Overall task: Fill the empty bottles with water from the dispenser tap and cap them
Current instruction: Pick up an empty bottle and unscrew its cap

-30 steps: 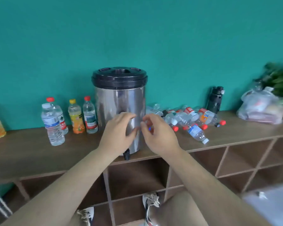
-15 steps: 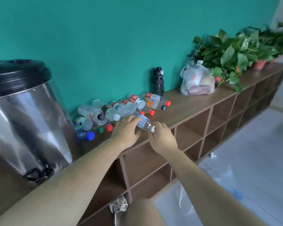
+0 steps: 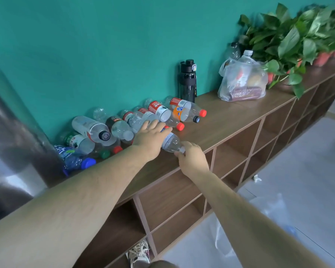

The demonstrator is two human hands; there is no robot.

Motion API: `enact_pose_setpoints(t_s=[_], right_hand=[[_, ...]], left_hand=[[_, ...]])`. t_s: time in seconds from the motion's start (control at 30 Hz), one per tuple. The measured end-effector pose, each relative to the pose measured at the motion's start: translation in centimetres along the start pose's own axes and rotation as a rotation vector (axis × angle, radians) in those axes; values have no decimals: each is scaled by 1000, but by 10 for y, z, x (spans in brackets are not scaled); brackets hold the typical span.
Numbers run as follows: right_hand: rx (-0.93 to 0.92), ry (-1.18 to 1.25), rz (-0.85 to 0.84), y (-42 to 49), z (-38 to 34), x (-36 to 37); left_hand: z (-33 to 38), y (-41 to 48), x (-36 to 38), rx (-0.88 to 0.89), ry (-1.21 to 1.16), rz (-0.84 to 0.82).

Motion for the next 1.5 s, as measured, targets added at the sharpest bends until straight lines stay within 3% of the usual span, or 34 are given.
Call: enact_pose_setpoints(t_s=[0.23, 0.47, 0.7, 0.83, 0.9, 1.0, 1.07, 1.17, 1.3, 1.5], right_hand=[[-131, 43, 178, -9, -20, -56], [-484, 57, 314, -34, -91, -159], [-683, 125, 233, -83, -203, -218], [-508, 406, 41, -123, -268, -210], [-472, 327, -27, -142, -300, -198], [-476, 114, -62, -169, -348, -179], [-498, 112, -88, -184, -371, -161], [-613, 256, -166, -206, -398, -135], [-829, 238, -296, -227, -421, -114], [-940, 292, -500, -229, -423, -102]], left_hand=[[3, 1, -53, 69, -67, 224], [-15, -53, -172, 55, -173, 405], [-66, -170, -273, -77, -191, 396], [-104, -255, -299, -147, -158, 455], [-123, -298, -302, -209, -116, 501], [-143, -358, -295, -326, -107, 447], [-150, -393, -287, -388, -172, 375], [-163, -439, -271, -479, -449, 263], [-176, -475, -250, -523, -851, 133], [-184, -487, -214, -570, -1125, 8]])
Point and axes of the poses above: each hand's wrist, its own y-axis towards the middle knuckle, its own x-axis out of the palm, z = x × y, the point moved 8 cm from there along y, towards the middle knuckle, and after that the axes turned 13 degrees about -x, right-handed, at the moved point
